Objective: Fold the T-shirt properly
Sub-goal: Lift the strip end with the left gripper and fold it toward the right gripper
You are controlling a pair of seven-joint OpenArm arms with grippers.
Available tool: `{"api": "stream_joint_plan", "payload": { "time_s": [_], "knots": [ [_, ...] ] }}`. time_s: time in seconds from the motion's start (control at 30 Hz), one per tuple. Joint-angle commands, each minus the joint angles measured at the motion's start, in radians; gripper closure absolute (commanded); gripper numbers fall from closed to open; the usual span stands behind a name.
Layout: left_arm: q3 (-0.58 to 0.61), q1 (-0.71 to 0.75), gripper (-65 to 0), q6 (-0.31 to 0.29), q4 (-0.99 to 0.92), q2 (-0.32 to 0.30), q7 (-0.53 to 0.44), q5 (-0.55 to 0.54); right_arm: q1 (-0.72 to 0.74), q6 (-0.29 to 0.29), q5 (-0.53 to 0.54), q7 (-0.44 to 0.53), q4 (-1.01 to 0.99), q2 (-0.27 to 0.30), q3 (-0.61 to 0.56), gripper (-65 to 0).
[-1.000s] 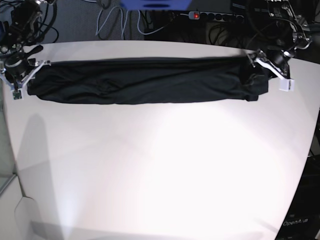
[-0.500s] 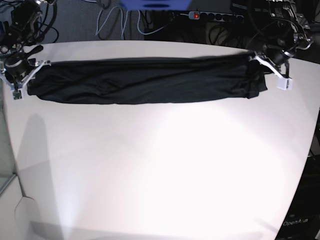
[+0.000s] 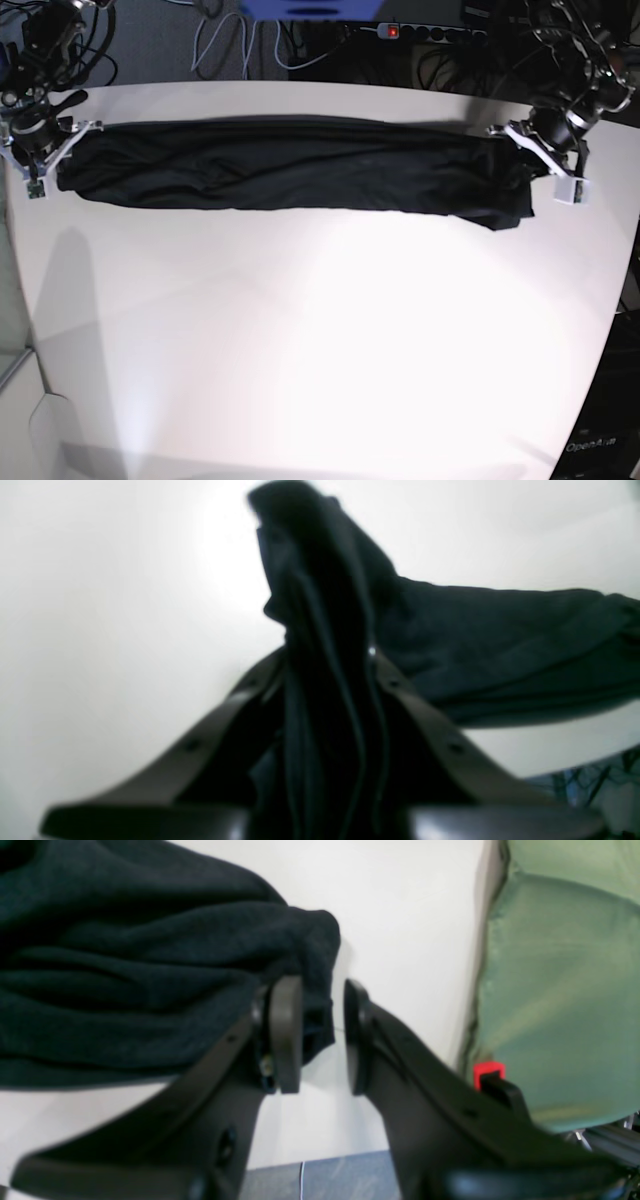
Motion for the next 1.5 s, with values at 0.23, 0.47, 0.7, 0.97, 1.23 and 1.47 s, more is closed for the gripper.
{"api": "stream_joint_plan", "payload": {
  "time_s": [0.23, 0.47, 0.7, 0.97, 1.23, 1.47],
  "knots": [
    [0.001, -0.002, 0.0, -0.005, 0.083, 0.033, 0.006, -0.014, 0.002, -0.004, 0.005, 0.018, 0.019, 0.015, 0.003, -16.6],
    [0.113, -0.002, 0.0, 0.198, 0.122, 0.025, -0.004, -0.014, 0.000, -0.004, 0.005, 0.018, 0.019, 0.015, 0.003, -16.6],
    [0.279, -0.018, 0.0, 0.425, 0.188, 0.023, -0.004, 0.057, 0.002, -0.004, 0.005, 0.018, 0.019, 0.015, 0.003, -16.6],
    [0.495, -0.010, 0.0, 0.594, 0.188, 0.054, -0.068, 0.288, 0.003, -0.004, 0.005, 0.018, 0.019, 0.018, 0.003, -16.6],
    [0.731, -0.002, 0.0, 0.712, 0.186, 0.052, -0.117, 0.422, 0.006, -0.004, 0.005, 0.018, 0.019, 0.018, 0.003, -16.6],
    [0.863, -0.028, 0.0, 0.822, 0.182, 0.054, -0.117, 0.457, 0.008, -0.004, 0.005, 0.019, 0.019, 0.016, 0.002, -16.6]
  ]
}}
